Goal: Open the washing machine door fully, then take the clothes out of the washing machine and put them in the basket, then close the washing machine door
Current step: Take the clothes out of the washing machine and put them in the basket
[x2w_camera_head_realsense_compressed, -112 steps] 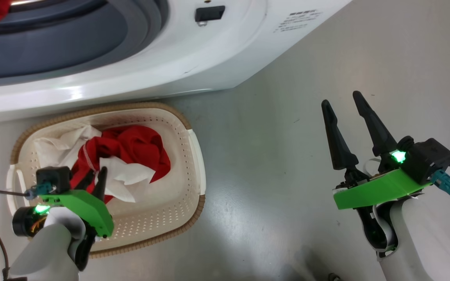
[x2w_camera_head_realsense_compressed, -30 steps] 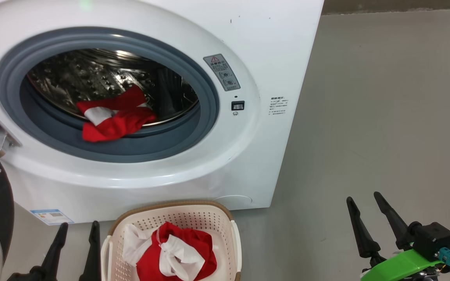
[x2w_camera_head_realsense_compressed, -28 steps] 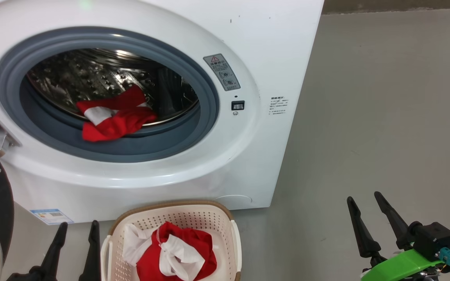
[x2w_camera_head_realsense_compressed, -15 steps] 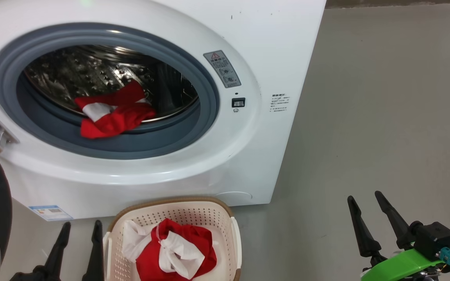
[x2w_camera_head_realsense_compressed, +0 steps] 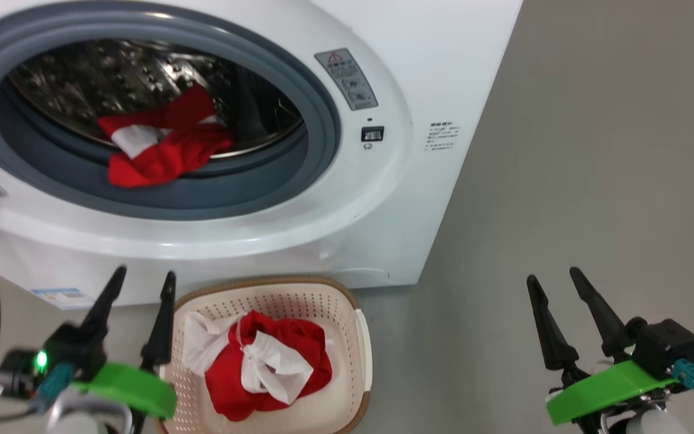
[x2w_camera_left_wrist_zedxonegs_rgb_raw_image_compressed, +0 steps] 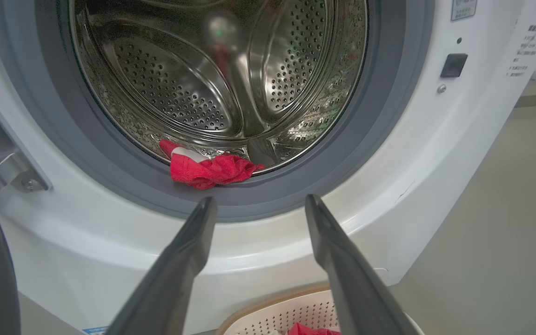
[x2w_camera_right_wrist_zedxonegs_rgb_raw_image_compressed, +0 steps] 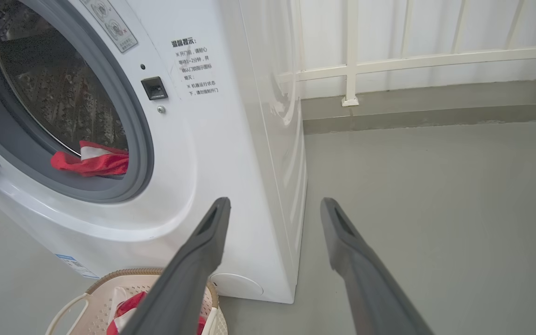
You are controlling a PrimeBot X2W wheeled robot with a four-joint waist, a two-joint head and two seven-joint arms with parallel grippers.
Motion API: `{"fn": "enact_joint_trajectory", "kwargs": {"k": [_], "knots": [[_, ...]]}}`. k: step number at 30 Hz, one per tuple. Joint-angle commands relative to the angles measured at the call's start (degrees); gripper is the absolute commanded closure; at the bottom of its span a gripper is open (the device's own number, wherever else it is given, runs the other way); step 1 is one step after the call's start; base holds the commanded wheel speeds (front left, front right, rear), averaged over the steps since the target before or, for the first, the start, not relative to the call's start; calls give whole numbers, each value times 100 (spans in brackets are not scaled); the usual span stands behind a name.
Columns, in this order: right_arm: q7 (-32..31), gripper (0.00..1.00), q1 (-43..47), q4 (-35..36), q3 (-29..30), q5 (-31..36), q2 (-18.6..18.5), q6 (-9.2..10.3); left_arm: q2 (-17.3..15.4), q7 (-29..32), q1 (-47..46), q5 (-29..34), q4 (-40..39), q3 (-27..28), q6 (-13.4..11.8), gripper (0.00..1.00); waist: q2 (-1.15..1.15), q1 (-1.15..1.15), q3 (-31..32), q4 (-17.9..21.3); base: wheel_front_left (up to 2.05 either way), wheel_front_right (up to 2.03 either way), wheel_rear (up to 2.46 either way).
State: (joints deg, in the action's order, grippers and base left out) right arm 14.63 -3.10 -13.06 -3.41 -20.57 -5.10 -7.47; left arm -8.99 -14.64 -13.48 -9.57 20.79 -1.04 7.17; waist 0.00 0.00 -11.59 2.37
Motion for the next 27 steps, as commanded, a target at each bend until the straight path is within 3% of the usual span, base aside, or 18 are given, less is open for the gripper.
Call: {"fn": "enact_joint_trajectory", "kwargs": {"k": [1, 12, 27], "knots": [[37, 0, -188, 146, -148, 51, -24, -2, -242, -36, -373, 214, 40, 90, 3, 0, 0, 0, -196, 16, 0, 0, 0], [37, 0, -469, 139, -223, 86, 123, -2, -689, -5, -2081, 1411, 1545, -749, -243, 0, 0, 0, -593, 187, 0, 0, 0], [37, 0, -616, 156, -268, 81, 208, -2, -1135, 296, -3822, 2239, 3189, -1423, -351, 0, 0, 0, -880, 413, 0, 0, 0]]}}
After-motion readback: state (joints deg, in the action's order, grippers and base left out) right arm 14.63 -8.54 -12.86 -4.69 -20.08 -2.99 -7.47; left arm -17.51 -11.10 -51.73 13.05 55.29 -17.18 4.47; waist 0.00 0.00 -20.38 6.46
